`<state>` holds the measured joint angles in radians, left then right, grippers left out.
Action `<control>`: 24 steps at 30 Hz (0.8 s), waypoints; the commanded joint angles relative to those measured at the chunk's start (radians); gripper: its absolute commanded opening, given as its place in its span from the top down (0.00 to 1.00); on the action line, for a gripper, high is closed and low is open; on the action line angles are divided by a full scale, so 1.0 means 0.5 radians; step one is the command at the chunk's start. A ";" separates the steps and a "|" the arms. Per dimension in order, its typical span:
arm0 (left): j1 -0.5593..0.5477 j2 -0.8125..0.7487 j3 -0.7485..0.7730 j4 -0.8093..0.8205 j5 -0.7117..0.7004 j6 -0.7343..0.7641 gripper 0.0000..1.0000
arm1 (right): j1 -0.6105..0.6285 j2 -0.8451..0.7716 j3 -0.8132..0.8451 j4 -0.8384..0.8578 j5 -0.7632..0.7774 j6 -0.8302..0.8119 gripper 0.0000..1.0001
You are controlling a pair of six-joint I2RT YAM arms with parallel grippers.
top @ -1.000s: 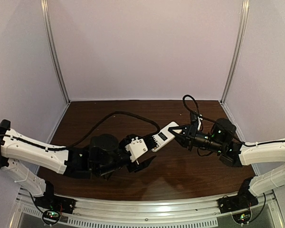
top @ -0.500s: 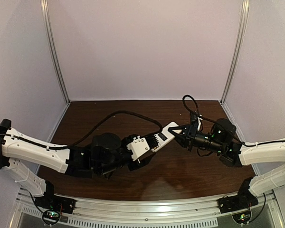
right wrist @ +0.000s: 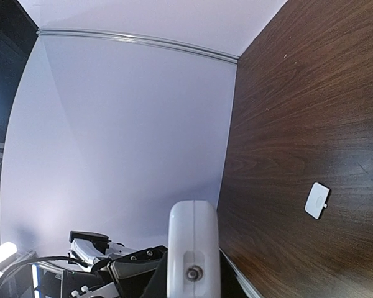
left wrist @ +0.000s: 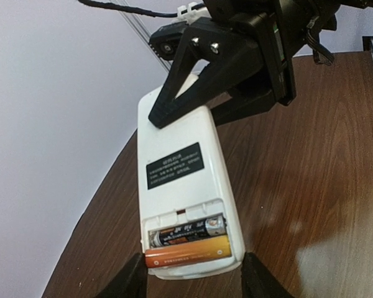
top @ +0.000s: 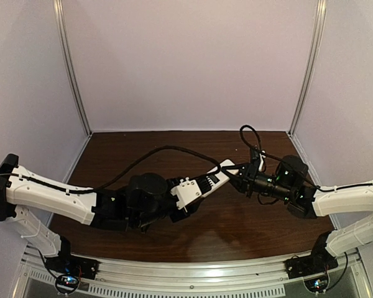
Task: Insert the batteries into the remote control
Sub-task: Load the battery into the battery compartment.
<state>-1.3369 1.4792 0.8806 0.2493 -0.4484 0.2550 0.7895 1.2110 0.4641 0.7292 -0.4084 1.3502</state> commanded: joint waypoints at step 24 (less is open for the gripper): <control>-0.072 0.235 0.116 -0.489 -0.237 0.408 0.58 | 0.013 -0.018 0.019 0.258 -0.098 0.166 1.00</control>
<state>-1.3655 1.5654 0.9337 0.1184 -0.5850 0.4229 0.7853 1.2518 0.4477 0.7204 -0.3988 1.4166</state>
